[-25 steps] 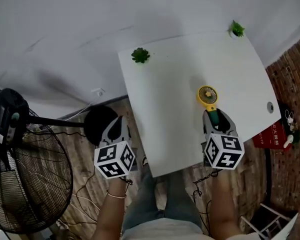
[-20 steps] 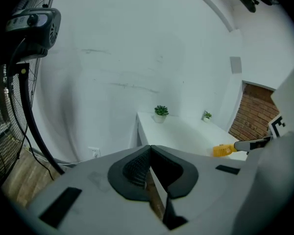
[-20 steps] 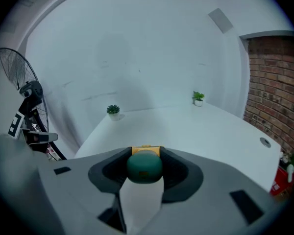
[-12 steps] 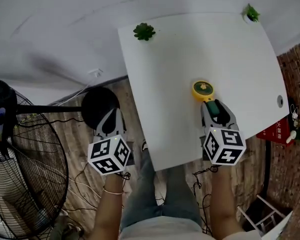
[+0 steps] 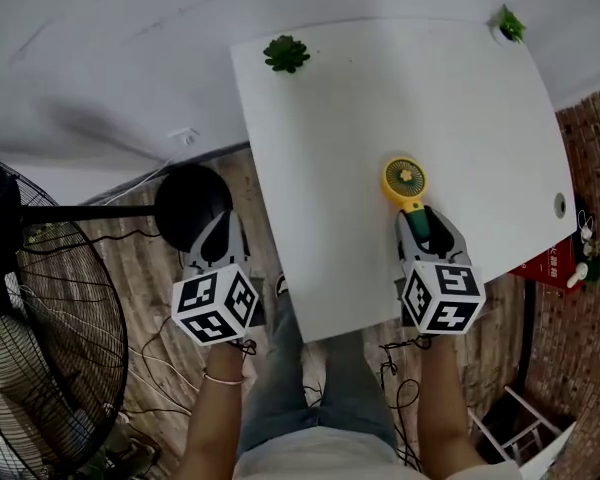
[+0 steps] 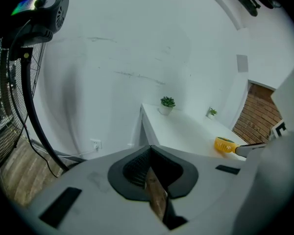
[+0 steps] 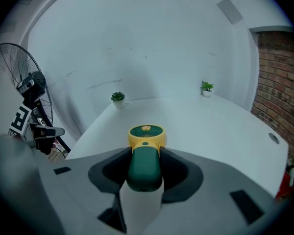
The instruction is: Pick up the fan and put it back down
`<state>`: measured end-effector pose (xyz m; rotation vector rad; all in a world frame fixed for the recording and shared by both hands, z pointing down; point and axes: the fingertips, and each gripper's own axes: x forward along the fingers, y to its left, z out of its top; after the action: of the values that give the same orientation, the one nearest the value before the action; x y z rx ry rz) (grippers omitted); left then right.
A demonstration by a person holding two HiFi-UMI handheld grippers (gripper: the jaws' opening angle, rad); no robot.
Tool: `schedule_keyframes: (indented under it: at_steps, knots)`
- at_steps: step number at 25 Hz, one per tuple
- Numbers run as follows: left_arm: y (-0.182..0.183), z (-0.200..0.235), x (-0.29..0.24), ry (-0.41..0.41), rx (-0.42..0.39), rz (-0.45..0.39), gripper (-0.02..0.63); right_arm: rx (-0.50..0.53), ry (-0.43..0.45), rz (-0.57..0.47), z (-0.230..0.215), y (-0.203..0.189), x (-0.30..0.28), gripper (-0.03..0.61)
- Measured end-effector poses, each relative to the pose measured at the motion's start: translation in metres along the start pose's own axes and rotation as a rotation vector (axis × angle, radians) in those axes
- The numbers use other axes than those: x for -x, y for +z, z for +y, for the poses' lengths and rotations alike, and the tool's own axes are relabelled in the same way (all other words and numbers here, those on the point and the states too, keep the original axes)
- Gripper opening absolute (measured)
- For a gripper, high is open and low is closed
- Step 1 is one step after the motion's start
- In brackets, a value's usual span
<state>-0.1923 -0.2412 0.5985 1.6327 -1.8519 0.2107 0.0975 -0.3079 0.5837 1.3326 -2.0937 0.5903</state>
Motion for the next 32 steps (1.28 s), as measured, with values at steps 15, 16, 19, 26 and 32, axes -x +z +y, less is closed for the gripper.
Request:
schedule_keyframes:
  at_steps: [15,16,19,26,32]
  knots:
    - [-0.024,-0.003,-0.002,0.010,0.022,0.028,0.011,0.024,0.019,0.071,0.000,-0.026,-0.010,0.175]
    - [-0.024,-0.003,-0.002,0.012,0.023,0.029,0.011,0.025,0.022,0.075,0.000,-0.027,-0.010,0.175]
    - [-0.025,-0.003,0.000,0.017,0.024,0.029,0.011,0.033,0.032,0.092,0.001,-0.031,-0.012,0.176]
    - [-0.027,-0.005,0.002,0.019,0.027,0.031,0.011,0.039,0.040,0.124,0.000,-0.038,-0.014,0.176]
    - [-0.024,-0.008,0.006,0.018,0.019,0.027,0.011,0.049,0.043,0.145,0.000,-0.042,-0.015,0.178]
